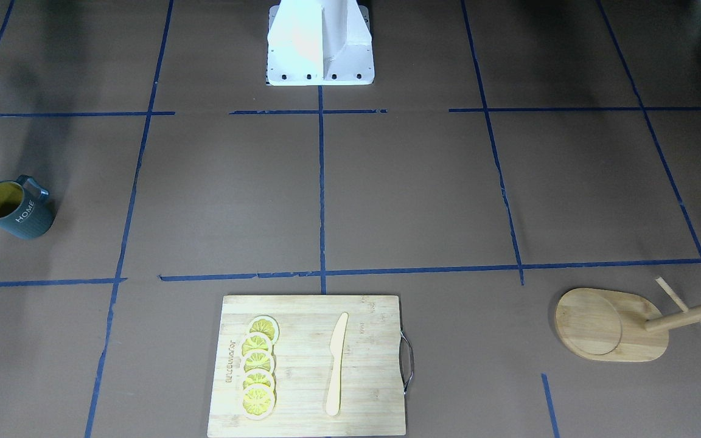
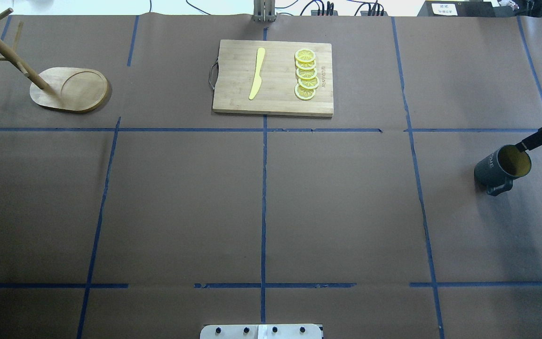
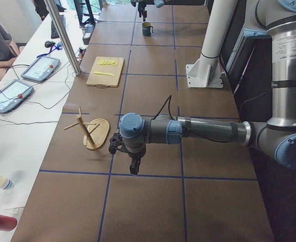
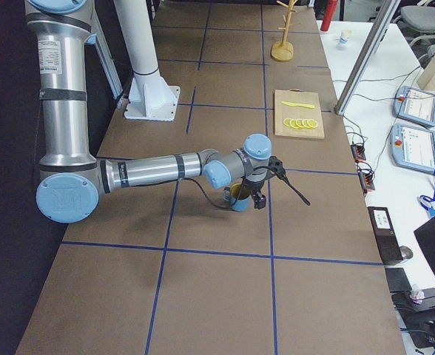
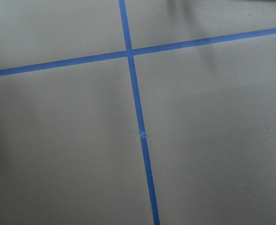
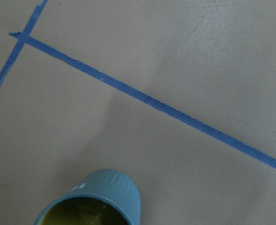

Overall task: Hang cup on storage rack
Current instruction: 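Lower the right gripper onto the teal mug rim and grasp it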

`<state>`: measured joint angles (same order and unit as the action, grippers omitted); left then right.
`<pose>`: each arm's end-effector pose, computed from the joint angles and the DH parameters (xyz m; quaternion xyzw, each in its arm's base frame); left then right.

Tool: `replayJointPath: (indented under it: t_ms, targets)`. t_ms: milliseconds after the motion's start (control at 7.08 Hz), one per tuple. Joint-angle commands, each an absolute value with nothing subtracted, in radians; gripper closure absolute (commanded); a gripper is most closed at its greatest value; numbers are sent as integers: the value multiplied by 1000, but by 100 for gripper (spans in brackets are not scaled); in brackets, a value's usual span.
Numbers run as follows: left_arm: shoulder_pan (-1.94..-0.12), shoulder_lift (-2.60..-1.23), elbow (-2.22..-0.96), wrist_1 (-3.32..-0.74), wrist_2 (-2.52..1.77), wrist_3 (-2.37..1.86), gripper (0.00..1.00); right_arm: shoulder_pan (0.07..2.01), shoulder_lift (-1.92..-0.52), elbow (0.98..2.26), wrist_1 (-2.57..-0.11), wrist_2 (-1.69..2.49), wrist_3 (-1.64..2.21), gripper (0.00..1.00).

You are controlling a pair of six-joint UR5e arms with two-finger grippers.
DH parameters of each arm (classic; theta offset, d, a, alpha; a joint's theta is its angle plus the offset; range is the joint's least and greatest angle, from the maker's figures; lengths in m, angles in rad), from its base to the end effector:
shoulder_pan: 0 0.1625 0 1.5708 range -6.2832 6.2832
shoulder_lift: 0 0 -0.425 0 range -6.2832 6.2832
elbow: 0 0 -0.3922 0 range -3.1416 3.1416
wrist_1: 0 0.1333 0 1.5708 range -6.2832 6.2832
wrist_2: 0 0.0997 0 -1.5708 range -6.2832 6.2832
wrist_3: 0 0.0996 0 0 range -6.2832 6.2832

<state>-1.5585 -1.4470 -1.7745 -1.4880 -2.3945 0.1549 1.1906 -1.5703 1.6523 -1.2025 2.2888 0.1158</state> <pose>-0.0548 -0.4387 0.6209 0.0272 0.3994 0.0759 0.9132 -0.1276 -0.5020 0.5795 0.1186 -0.3833 -0.1981 0.8943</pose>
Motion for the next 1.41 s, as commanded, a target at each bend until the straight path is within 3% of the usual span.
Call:
replayJointPath:
  t_ms: [0, 141, 282, 424, 706, 847, 1271]
  targets:
    - [-1559, -1443, -1784, -1488, -2395, 155, 0, 1164, -1577, 1591, -1103, 2284, 156, 1]
    - [-1559, -1443, -1784, -1488, -2395, 155, 0, 1149, -1578, 1589, -1103, 2283, 156, 1]
    - [-1559, -1443, -1786, -1488, -2395, 155, 0, 1134, -1588, 1589, -1101, 2283, 155, 9]
    - [-1559, -1443, -1786, -1488, -2395, 155, 0, 1120, -1591, 1589, -1100, 2281, 153, 28]
    - [-1559, -1442, -1786, -1488, -2395, 155, 0, 1109, -1591, 1591, -1085, 2255, 144, 96]
    - [-1559, -1442, -1786, -1488, -2395, 156, 0, 1109, -1591, 1589, -1071, 2253, 147, 100]
    - [-1559, -1440, -1786, -1486, -2395, 155, 0, 1112, -1589, 1603, -1092, 2272, 237, 100]
